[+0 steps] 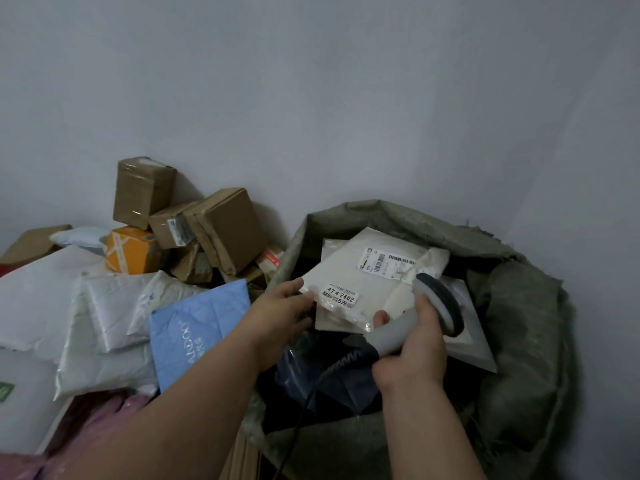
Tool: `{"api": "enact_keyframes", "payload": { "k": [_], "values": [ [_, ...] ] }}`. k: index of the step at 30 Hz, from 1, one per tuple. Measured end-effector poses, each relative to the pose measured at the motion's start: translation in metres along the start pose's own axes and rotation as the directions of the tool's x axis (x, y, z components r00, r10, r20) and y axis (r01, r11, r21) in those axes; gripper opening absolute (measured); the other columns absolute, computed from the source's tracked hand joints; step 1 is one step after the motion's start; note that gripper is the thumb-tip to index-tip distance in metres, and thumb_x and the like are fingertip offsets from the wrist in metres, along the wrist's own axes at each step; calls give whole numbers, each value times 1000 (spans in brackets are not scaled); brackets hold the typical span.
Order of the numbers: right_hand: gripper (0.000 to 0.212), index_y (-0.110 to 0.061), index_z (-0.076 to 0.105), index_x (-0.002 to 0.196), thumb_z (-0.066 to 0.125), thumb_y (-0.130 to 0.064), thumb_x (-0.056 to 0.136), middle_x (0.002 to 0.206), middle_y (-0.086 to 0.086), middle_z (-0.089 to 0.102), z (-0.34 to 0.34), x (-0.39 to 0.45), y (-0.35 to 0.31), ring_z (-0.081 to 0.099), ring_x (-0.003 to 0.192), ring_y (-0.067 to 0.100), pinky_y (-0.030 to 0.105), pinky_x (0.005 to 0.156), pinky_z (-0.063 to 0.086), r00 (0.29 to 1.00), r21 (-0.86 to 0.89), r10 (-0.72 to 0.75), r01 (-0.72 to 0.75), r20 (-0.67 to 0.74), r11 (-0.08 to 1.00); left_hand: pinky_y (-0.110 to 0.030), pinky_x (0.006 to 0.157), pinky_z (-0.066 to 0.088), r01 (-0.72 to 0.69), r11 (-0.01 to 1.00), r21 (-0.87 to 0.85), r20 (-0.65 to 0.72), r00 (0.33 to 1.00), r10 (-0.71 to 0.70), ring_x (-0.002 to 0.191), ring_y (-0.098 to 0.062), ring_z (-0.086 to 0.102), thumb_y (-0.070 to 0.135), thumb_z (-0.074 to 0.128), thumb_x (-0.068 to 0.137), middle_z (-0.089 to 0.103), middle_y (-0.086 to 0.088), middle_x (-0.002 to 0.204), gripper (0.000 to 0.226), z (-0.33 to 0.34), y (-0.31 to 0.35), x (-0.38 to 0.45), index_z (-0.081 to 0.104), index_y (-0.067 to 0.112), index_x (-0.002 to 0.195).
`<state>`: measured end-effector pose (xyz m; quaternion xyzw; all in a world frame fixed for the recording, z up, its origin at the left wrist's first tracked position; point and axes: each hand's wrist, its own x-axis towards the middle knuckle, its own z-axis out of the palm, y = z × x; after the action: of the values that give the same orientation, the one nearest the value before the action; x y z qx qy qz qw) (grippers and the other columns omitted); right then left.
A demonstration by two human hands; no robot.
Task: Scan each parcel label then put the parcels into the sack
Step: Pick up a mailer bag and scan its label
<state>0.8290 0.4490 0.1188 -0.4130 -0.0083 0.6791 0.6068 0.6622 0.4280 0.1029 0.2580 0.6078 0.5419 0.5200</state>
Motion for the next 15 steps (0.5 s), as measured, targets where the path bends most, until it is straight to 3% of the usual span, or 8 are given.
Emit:
{"api": "enact_keyframes", "payload": {
  "k": [2, 4, 6, 8, 11, 12, 15],
  "values": [
    [29, -24, 68, 113, 74, -37, 89, 110, -3, 67, -2, 5, 5, 67, 99, 18, 38, 86, 55, 996, -133, -80, 84, 32, 988, -29, 89, 52, -14, 997, -80, -33, 999, 11, 108, -17, 62, 8, 60, 97, 61, -8, 131, 52, -1, 5, 2, 43, 11, 147],
    [37, -23, 64, 125, 73, -34, 90, 112, -4, 68, -3, 7, 8, 68, 103, 15, 32, 89, 56, 962, -196, -268, 273, 52, 942, -29, 87, 54, -67, 996, -51, -67, 996, 63, 97, -12, 65, 8, 59, 98, 67, -3, 116, 48, -6, 5, 0, 47, 14, 143],
    [31, -22, 64, 120, 74, -29, 91, 105, -4, 73, 2, 2, 8, 73, 99, 14, 25, 80, 58, 923, -183, -368, 383, 111, 905, -27, 78, 58, -129, 992, -18, -138, 983, 125, 82, -7, 68, 9, 59, 98, 70, 0, 99, 31, -19, 5, -4, 58, 16, 128],
    [22, -20, 67, 112, 74, -21, 91, 96, -2, 77, 11, -6, 17, 76, 92, 18, 23, 71, 60, 929, -198, -307, 347, 208, 917, -20, 67, 57, -172, 984, 33, -257, 950, 175, 77, -2, 70, 10, 60, 97, 70, 2, 99, 22, -39, 2, -7, 63, 19, 116],
    [20, -10, 69, 107, 74, -17, 89, 85, 6, 78, 23, -22, 46, 77, 81, 22, 26, 63, 59, 943, -348, -39, 160, 330, 924, -40, 98, 51, -153, 983, 98, -385, 905, 179, 107, -19, 63, 16, 59, 99, 65, -3, 116, 28, -79, -7, -8, 60, 18, 126],
    [22, -8, 69, 107, 74, -18, 88, 82, 7, 77, 25, -28, 59, 77, 79, 23, 27, 62, 59, 937, -403, 50, 101, 346, 909, -44, 101, 48, -137, 986, 96, -416, 894, 165, 110, -22, 60, 16, 57, 99, 63, -4, 117, 31, -93, -12, -7, 58, 17, 130],
    [20, -3, 69, 100, 73, -17, 88, 76, 7, 74, 29, -39, 104, 76, 72, 23, 29, 60, 58, 920, -552, 180, 47, 349, 832, -38, 87, 48, -70, 993, 92, -496, 862, 107, 104, -24, 58, 16, 58, 98, 62, -9, 116, 32, -140, -30, -6, 57, 17, 130]
  ]
}}
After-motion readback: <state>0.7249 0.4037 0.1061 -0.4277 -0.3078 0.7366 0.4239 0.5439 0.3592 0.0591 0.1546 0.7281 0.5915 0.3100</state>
